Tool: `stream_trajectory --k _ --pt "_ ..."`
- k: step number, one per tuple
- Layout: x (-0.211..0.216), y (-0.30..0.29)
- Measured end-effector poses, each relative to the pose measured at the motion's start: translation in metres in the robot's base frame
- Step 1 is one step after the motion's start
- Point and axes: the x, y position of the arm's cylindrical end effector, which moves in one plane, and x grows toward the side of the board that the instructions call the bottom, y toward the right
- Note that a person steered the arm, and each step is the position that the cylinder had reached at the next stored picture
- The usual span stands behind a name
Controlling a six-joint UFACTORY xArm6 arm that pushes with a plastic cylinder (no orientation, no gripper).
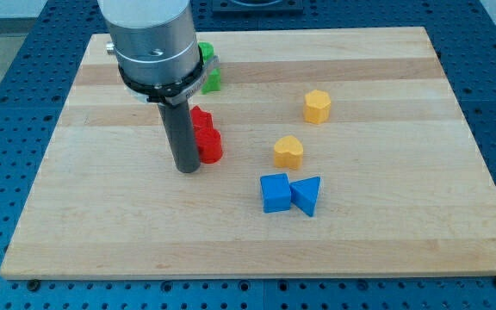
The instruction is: Move the red star below the green star
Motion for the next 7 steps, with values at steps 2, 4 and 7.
stream_trajectory --k 2,4,7 --pt "-0.04 0.001" --pt "-0.073 0.002" --pt "0.03 -0.031"
